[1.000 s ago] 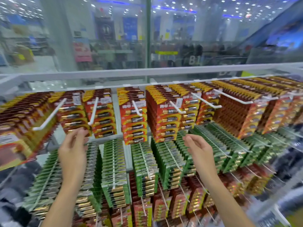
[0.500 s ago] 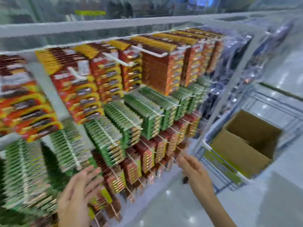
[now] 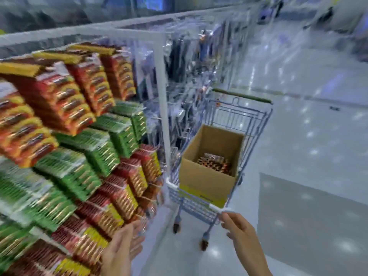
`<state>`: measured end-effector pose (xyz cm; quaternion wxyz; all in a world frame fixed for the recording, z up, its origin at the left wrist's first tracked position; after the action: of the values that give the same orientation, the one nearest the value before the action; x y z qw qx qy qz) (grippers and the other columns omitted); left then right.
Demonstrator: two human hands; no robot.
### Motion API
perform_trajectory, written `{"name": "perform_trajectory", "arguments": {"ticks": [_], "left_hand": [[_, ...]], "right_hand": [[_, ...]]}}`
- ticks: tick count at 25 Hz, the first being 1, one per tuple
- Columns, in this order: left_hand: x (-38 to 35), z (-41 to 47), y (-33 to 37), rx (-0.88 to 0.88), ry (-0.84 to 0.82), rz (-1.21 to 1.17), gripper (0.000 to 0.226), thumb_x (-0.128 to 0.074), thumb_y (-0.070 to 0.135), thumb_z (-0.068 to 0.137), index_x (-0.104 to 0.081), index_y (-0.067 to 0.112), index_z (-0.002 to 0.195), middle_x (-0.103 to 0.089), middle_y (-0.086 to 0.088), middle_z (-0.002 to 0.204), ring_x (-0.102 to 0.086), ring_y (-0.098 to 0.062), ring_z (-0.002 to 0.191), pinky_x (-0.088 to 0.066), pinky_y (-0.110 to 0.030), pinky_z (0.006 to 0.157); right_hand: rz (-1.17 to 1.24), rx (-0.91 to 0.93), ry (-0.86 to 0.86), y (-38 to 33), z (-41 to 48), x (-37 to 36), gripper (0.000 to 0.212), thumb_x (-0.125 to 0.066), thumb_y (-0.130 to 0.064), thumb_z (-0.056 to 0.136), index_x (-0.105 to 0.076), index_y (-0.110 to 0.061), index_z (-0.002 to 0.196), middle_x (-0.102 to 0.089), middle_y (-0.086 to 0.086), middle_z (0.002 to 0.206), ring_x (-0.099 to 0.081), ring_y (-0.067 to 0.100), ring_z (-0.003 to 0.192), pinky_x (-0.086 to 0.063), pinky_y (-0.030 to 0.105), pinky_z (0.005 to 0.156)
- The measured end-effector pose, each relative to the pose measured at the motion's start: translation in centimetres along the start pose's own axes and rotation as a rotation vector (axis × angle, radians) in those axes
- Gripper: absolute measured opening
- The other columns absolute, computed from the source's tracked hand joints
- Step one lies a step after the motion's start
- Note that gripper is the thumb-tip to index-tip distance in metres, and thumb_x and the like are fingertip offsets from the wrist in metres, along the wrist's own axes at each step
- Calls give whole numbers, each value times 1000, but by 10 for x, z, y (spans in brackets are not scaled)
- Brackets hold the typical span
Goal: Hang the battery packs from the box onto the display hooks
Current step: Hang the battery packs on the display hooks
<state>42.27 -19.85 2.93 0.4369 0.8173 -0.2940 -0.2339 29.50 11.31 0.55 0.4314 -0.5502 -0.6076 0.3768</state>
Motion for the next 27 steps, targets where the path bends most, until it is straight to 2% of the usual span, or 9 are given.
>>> {"name": "perform_trajectory", "arguments": {"ticks": [3,4,7,10,12,17,20,24,27], "left_hand": [[-66,9,-3,-52,-114,112,27,-44,8,108,-69,13,98,-69,-17,109,-63,-27,84,-43,-33,72],[-83,14,-7,-61,-99,158,26,-47,8,108,-70,12,97,-71,-16,109,-64,-28,84,-45,-34,73],[-128,24,-13,-39,-122,189,21,-54,16,106,-74,10,104,-78,-7,106,-70,-30,93,-51,-40,81],[-159,48,-10,-13,-116,224,24,-56,24,106,-76,11,106,-80,-2,103,-72,-31,101,-53,-51,94],[-179,70,-9,19,-126,233,25,-55,27,106,-76,14,107,-80,-1,104,-72,-29,102,-54,-53,97],[-241,149,8,15,-157,219,24,-55,27,107,-76,16,106,-81,0,102,-72,-29,101,-55,-53,96],[-286,199,25,23,-202,234,24,-54,24,107,-77,17,104,-80,-2,103,-73,-30,101,-55,-53,96],[-344,260,45,-18,-273,304,23,-53,26,107,-76,22,109,-79,3,107,-74,-21,100,-57,-42,91],[-375,294,39,8,-280,346,23,-53,25,107,-75,23,109,-79,3,108,-74,-19,99,-58,-41,89]], "right_hand": [[36,-73,74,7,24,48,13,-68,-25,98,-75,-23,88,-78,-2,91,-69,23,98,-49,41,88],[40,-90,99,10,31,61,11,-68,-26,98,-75,-23,90,-78,0,93,-69,25,99,-50,42,89],[48,-115,151,11,54,88,10,-66,-27,98,-74,-21,96,-77,6,100,-68,29,102,-50,42,88],[52,-142,168,7,86,95,11,-64,-28,100,-73,-21,100,-76,3,105,-68,25,104,-51,40,88],[55,-155,162,3,113,93,11,-64,-28,100,-73,-21,101,-76,4,105,-68,25,105,-51,42,89],[35,-182,187,-17,200,81,14,-66,-32,98,-74,-21,100,-75,8,104,-67,28,105,-51,43,90],[16,-217,191,-37,253,69,15,-66,-33,98,-74,-20,99,-77,3,98,-68,25,101,-50,41,86],[-21,-249,205,-50,307,58,17,-66,-35,97,-74,-21,101,-76,0,100,-69,19,101,-52,36,81],[-12,-296,207,-47,330,56,15,-65,-33,98,-74,-22,102,-76,-1,102,-69,17,102,-50,31,78]]}}
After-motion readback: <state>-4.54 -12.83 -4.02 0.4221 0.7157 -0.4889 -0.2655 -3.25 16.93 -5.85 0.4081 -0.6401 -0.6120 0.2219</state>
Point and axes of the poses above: each hand's wrist, its own z-axis towards the middle knuckle, its own x-axis out of the back of the hand, y = z × x, the point moved 10 cm from there along z, towards the middle knuckle
